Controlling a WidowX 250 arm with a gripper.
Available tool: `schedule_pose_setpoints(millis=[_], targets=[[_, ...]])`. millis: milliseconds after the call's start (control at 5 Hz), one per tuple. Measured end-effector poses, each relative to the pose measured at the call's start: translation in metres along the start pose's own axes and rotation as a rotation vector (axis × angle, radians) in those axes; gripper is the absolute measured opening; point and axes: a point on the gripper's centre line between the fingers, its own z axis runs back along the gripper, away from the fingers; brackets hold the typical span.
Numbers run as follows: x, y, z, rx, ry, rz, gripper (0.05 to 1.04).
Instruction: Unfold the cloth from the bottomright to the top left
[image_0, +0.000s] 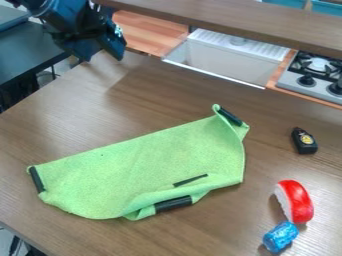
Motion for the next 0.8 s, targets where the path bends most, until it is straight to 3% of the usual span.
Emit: schedule_pose_setpoints(millis=[200, 600, 800], targets=[[-0.007, 0.002, -0.008, -0.011, 0.031, 0.014, 1.0], [-0.025, 0.002, -0.032, -0.204, 0.12, -0.011, 1.0], [-0.033, -0.008, -0.036, -0.246, 0.164, -0.077, 1.0]])
